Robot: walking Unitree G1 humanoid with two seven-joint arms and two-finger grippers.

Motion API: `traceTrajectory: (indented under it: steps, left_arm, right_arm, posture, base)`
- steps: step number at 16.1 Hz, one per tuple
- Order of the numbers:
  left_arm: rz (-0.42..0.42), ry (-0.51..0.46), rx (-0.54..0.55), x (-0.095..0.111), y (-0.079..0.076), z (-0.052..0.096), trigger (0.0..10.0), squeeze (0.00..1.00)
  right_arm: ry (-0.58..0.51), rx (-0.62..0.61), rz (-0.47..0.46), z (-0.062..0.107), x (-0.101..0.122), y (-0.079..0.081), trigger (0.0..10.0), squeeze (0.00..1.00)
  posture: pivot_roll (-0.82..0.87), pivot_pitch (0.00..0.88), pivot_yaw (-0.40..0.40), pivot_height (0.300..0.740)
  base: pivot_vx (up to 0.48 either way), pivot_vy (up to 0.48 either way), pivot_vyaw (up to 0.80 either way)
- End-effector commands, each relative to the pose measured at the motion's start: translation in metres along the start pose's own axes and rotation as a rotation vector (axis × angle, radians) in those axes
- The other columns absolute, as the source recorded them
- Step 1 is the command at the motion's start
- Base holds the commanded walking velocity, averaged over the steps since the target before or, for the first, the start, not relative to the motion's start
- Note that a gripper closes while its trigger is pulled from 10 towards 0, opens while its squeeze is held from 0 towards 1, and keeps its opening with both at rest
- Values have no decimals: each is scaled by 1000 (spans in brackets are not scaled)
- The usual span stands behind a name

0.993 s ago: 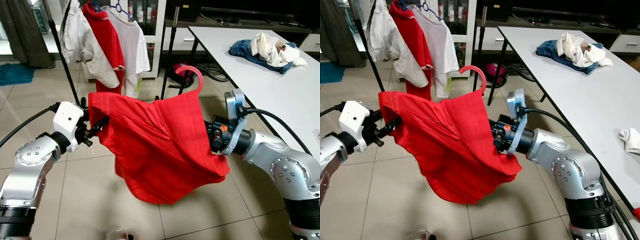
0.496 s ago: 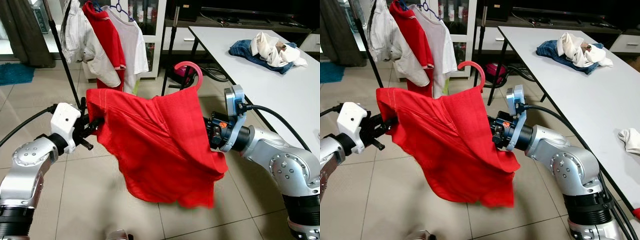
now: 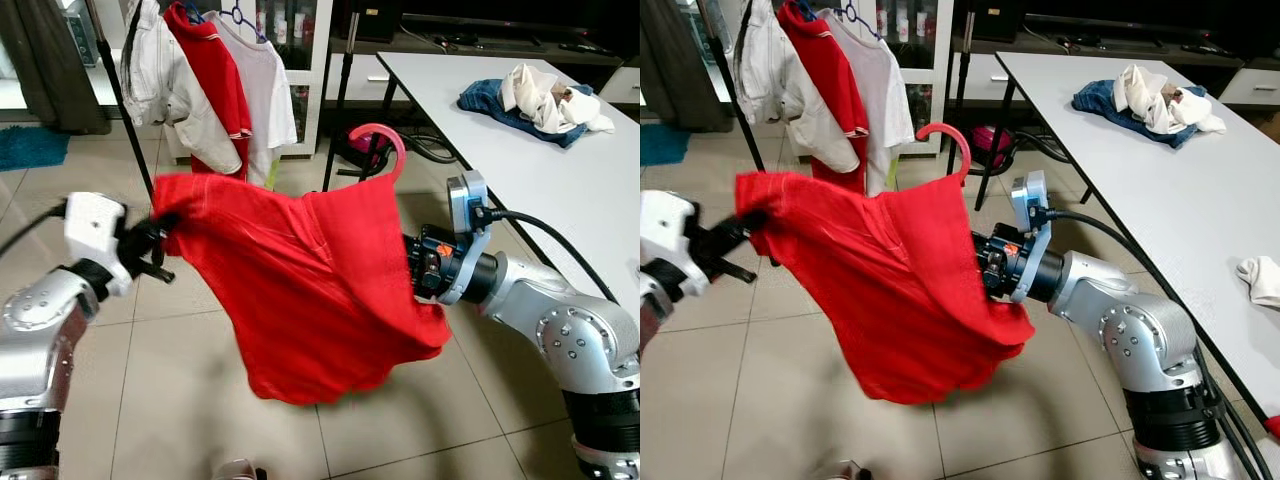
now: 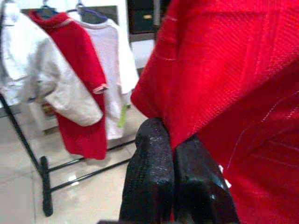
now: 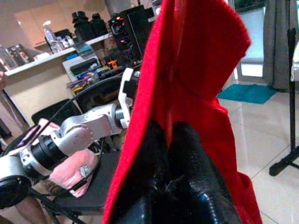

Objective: Hang hanger

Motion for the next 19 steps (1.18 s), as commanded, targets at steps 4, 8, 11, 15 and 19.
traceTrajectory:
  steps: [4,8,11,15,19]
  left_arm:
    - [62,-33,91,2,13,3,0,0]
    - [103,-37,196,0,30,11,0,0]
    - [135,-37,294,-3,46,17,0,0]
    - [172,-12,362,-11,55,21,0,0]
    - [147,22,320,-15,44,13,10000,0]
  right_arm:
    - [-30,-24,14,7,8,-1,10000,0]
    - [-23,-52,6,10,6,-6,10000,0]
    - [-13,-75,4,13,4,-11,10000,0]
    - [6,-110,6,19,2,-17,10000,0]
    - [11,-123,12,18,2,-20,10000,0]
  posture:
    - [-4,3,-73,740]
    - [2,0,-71,740]
    - [3,0,-70,740]
    - [2,0,-67,740]
    - [1,0,-69,740]
  base:
    - [0,0,0]
    - [0,0,0]
    - [0,0,0]
    - [0,0,0]
    - [0,0,0]
Point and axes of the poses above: a point about 5 cm out from each wrist's last joint towards the gripper, its own z axis pointing back from the gripper into the wrist, its own x axis along the axis of the wrist's last joint, y = z × x, the point moved 4 cm from there along -z, pointing out of the wrist towards the gripper, and after that the axes turned 14 degrees about z, right-handed, at the moved point
